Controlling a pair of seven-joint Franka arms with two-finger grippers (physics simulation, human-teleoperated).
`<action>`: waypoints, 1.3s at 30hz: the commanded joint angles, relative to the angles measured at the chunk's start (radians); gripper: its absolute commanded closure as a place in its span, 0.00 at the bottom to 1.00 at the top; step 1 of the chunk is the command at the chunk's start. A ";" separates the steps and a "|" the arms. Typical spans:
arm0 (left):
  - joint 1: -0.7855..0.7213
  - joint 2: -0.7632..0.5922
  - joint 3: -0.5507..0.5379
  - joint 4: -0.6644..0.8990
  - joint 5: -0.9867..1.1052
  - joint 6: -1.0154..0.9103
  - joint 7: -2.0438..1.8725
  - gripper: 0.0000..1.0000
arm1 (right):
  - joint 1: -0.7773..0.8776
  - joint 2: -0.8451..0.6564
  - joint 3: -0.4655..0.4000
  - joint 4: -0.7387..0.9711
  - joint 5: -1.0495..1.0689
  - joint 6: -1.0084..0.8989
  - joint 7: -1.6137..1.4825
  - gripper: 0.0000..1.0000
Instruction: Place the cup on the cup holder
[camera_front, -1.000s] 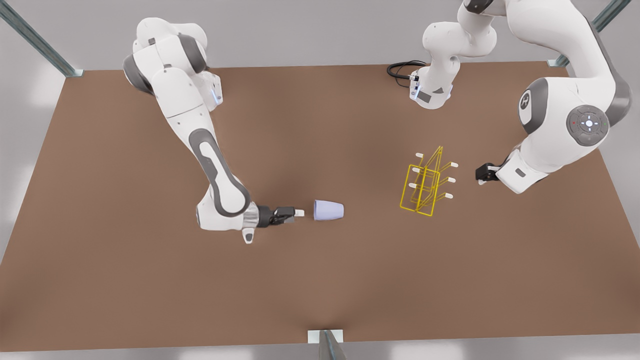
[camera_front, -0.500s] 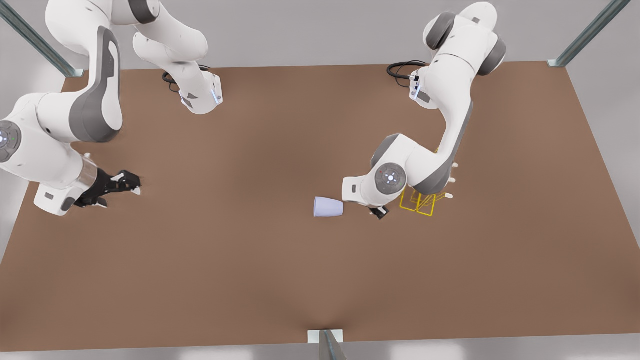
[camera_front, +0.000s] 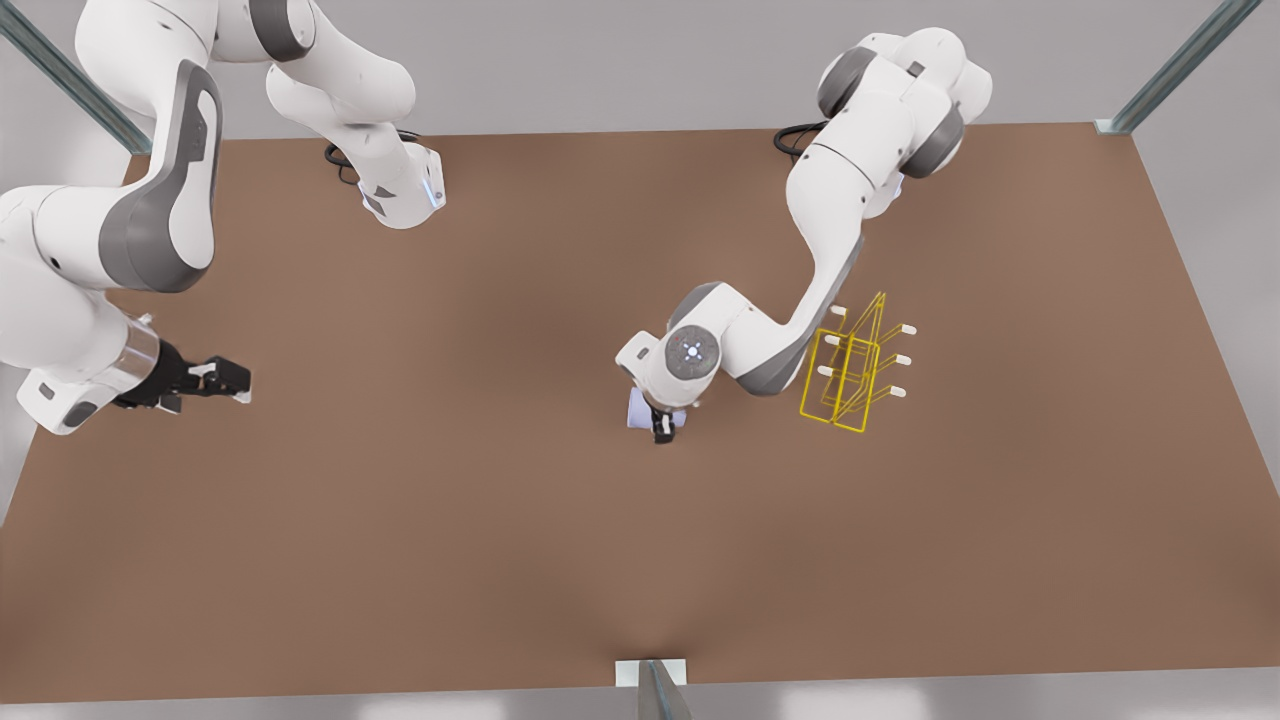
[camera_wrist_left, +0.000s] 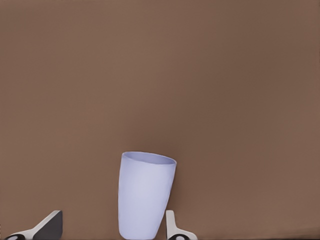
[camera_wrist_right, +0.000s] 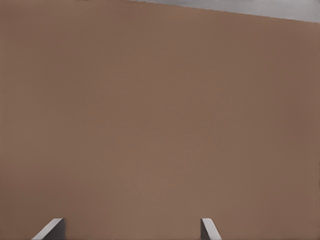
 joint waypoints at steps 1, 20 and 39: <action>-0.004 -0.002 0.002 -0.015 0.026 0.013 0.444 0.00 | -0.002 0.002 0.000 0.002 -0.003 0.053 0.145 0.00; -0.004 0.066 0.007 -0.092 0.023 0.087 0.363 0.00 | -0.012 0.027 -0.003 0.022 0.014 0.093 0.144 0.00; -0.004 0.132 0.007 -0.111 -0.058 0.187 0.276 0.00 | -0.026 0.028 -0.008 0.024 0.014 0.089 0.145 0.00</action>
